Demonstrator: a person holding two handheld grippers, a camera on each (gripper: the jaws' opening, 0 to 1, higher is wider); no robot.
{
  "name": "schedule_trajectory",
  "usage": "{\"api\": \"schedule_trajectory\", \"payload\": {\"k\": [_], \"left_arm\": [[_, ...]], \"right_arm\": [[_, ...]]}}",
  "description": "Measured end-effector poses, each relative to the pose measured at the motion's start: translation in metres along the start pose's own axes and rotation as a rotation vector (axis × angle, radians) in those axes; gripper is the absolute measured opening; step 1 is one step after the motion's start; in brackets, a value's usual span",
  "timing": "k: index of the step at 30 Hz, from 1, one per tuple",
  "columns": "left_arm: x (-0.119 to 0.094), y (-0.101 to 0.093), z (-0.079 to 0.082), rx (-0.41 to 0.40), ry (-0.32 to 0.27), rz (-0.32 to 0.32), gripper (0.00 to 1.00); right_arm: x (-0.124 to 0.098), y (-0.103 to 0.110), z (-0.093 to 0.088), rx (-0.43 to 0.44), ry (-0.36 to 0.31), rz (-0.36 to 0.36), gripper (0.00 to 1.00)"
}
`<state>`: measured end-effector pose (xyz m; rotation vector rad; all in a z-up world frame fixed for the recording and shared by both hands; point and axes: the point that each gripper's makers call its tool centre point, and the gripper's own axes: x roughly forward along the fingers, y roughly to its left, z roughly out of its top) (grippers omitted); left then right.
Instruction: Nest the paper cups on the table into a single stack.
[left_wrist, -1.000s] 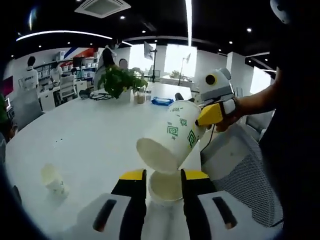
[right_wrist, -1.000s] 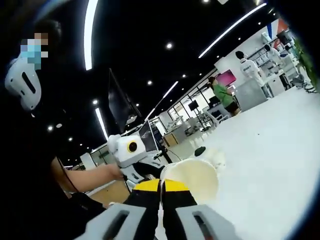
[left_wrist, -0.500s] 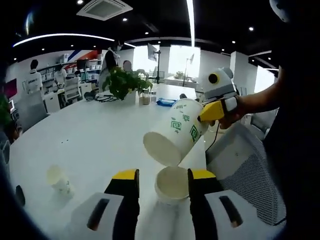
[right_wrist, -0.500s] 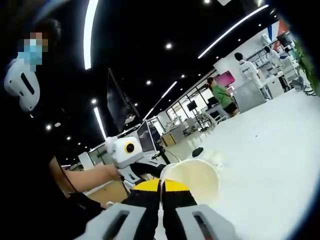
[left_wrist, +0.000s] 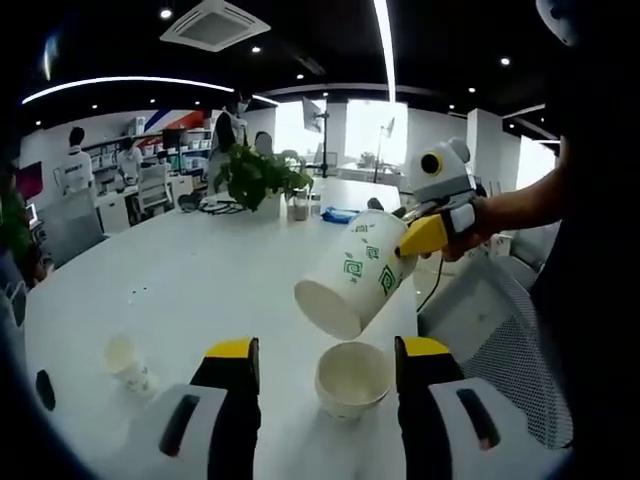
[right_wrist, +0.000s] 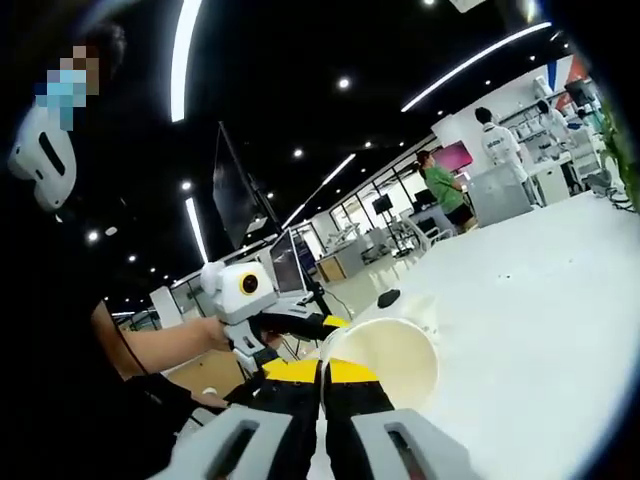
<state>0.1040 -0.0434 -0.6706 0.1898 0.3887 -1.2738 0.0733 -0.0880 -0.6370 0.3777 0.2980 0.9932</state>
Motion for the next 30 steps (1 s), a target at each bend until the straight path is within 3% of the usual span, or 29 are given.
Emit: {"api": "schedule_trajectory", "payload": {"k": [17,30], "left_arm": [[-0.019,0.003,-0.007,-0.044,-0.034,0.075,0.72],[-0.029,0.004,-0.015,-0.051,-0.02,0.108,0.79]], "right_arm": [[0.009,-0.001,-0.02,-0.159,0.202,0.005,0.0],[0.012,-0.003,-0.047,-0.266,0.374,0.021,0.0]]}}
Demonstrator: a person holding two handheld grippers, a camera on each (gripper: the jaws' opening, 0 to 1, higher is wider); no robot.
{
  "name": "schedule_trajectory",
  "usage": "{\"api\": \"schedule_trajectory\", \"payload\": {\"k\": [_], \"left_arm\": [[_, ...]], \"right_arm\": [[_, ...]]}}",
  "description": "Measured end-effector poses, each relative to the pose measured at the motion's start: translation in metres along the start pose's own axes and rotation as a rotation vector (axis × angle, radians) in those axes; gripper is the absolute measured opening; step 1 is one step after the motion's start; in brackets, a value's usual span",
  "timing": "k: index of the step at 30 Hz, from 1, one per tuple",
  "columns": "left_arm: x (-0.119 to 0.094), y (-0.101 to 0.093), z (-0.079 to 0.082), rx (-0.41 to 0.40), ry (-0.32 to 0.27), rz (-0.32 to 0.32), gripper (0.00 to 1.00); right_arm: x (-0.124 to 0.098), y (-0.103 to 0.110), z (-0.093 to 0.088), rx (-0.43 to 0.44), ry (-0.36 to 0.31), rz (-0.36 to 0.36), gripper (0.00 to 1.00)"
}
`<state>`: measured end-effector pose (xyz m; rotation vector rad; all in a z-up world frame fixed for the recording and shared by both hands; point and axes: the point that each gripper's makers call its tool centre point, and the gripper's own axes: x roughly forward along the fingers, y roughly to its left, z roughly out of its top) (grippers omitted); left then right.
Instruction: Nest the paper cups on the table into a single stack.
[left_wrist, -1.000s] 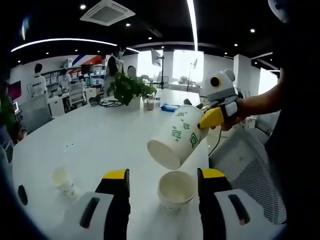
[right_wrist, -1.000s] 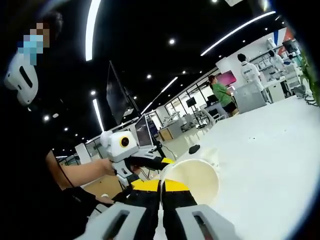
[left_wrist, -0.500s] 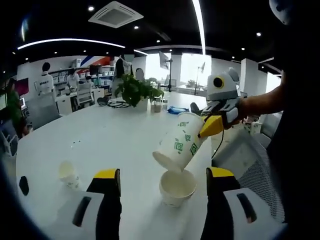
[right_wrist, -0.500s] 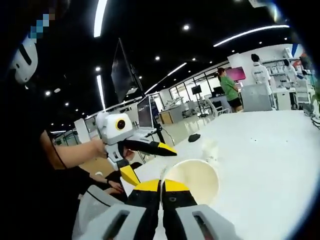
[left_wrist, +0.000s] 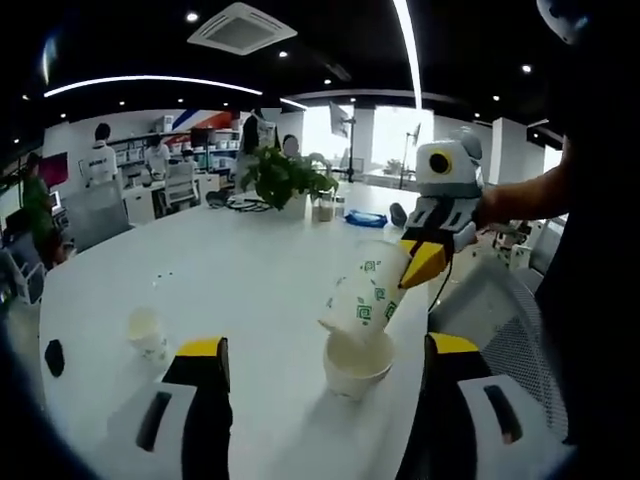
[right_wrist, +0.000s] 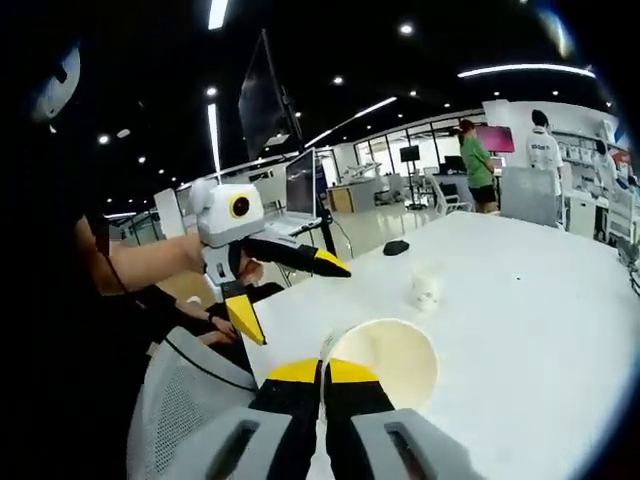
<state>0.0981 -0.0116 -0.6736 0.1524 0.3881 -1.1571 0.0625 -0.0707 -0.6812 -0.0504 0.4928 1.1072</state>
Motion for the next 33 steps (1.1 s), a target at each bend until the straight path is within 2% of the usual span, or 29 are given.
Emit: {"api": "schedule_trajectory", "payload": {"k": [13,33], "left_arm": [[0.0,-0.002,-0.006,-0.004,0.015,0.005,0.78],[0.0,0.0,-0.013,-0.006,0.039,0.008,0.75]], "right_arm": [[0.01,0.004,-0.026,-0.096,0.148,0.0,0.0],[0.011,0.006,-0.028,-0.167,0.182,-0.001,0.0]]}}
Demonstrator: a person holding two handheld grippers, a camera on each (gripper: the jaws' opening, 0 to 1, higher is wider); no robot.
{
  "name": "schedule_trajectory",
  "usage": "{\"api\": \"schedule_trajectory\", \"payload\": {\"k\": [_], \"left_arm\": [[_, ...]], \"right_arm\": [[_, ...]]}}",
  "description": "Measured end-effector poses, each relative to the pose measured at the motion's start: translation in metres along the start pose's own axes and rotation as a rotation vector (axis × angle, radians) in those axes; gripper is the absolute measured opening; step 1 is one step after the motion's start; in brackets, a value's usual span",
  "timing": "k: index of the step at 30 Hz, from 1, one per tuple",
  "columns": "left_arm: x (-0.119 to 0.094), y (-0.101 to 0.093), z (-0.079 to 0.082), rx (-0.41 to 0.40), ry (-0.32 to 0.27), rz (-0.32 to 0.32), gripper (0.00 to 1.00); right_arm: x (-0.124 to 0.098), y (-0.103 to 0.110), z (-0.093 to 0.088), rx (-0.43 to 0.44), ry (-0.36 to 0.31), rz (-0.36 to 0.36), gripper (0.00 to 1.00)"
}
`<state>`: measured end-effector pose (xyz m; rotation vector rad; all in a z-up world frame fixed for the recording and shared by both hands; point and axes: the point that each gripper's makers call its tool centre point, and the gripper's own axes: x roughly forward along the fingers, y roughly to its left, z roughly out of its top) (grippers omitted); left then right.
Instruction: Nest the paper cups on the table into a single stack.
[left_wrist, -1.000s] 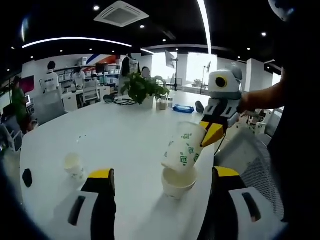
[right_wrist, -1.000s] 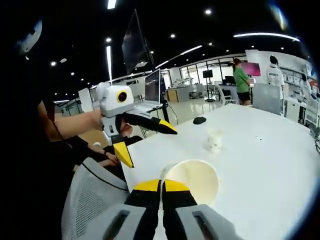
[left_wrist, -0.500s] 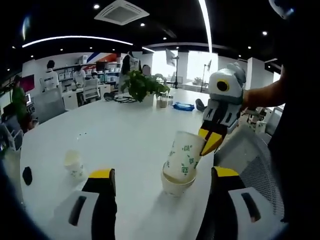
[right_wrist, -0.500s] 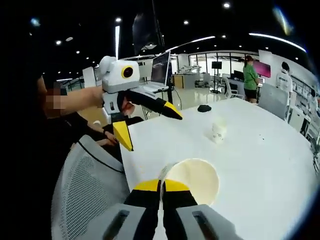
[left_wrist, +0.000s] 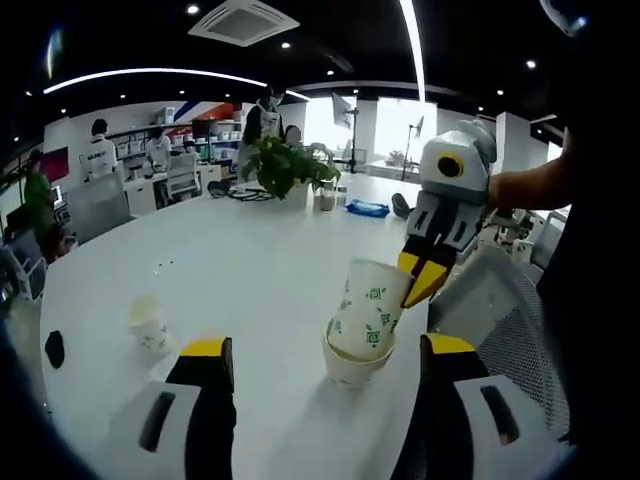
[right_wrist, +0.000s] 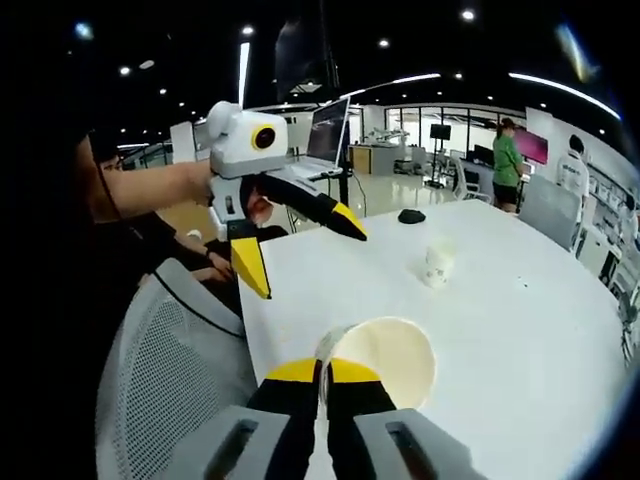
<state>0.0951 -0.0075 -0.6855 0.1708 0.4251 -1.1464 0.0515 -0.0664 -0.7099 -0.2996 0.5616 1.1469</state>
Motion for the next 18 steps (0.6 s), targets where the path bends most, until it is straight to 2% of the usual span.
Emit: {"api": "schedule_trajectory", "payload": {"k": [9,18], "left_arm": [[0.0021,-0.0044,-0.0002,0.001,0.01,-0.006,0.74],[0.001,-0.0011,-0.0032,-0.002,0.017,-0.005,0.72]], "right_arm": [[-0.005,-0.002,0.0024,-0.022,-0.014,-0.012,0.0],[-0.004,-0.0008,0.0067,-0.082,-0.01,-0.01,0.0]]}}
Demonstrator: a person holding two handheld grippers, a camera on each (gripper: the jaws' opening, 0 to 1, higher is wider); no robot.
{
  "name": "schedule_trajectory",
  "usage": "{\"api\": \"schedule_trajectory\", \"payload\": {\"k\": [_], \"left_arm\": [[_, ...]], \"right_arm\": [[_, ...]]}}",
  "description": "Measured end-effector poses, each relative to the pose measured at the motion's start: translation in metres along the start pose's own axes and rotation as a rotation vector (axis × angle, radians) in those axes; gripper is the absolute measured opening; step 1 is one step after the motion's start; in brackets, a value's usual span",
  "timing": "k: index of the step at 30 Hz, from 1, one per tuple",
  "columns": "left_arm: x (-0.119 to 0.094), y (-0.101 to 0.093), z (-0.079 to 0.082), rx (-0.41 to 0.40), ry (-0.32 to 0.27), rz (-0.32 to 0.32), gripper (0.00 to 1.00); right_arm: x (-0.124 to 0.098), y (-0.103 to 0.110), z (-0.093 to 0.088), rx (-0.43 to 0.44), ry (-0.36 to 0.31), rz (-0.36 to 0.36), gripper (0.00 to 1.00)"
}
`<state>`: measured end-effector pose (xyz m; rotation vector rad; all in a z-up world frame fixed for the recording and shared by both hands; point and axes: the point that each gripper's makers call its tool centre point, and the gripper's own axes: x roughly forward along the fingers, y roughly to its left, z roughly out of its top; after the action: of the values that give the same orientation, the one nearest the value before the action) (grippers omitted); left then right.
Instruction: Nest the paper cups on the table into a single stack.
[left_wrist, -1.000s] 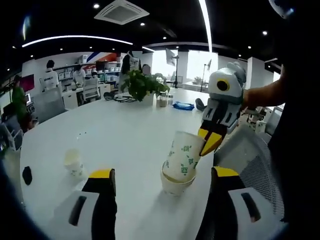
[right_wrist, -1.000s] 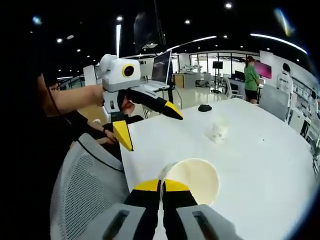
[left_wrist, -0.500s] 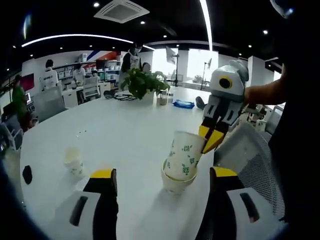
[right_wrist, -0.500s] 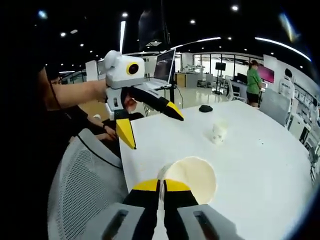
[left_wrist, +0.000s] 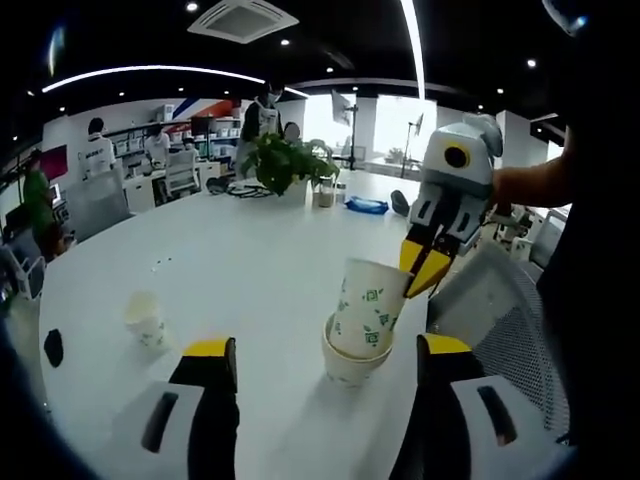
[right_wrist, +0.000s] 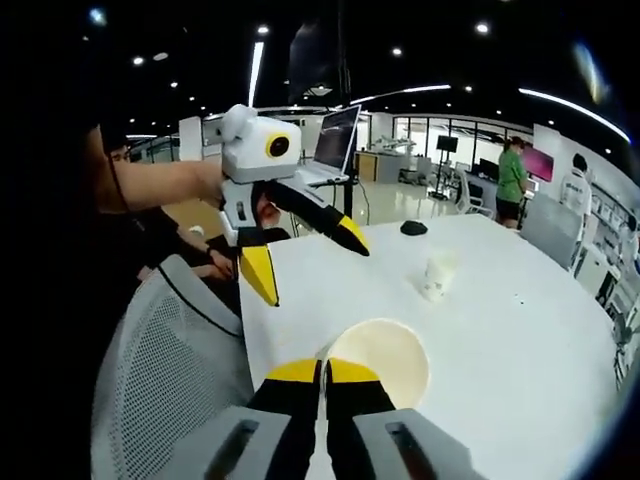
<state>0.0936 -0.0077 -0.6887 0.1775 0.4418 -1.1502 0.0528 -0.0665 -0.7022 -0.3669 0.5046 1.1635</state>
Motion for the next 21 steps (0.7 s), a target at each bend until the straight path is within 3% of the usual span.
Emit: {"api": "schedule_trajectory", "payload": {"k": [21], "left_arm": [[0.0,-0.001,-0.006,-0.005,0.019,-0.004,0.71]], "right_arm": [[0.031,0.009,-0.007,0.019,0.015,0.042,0.01]]}}
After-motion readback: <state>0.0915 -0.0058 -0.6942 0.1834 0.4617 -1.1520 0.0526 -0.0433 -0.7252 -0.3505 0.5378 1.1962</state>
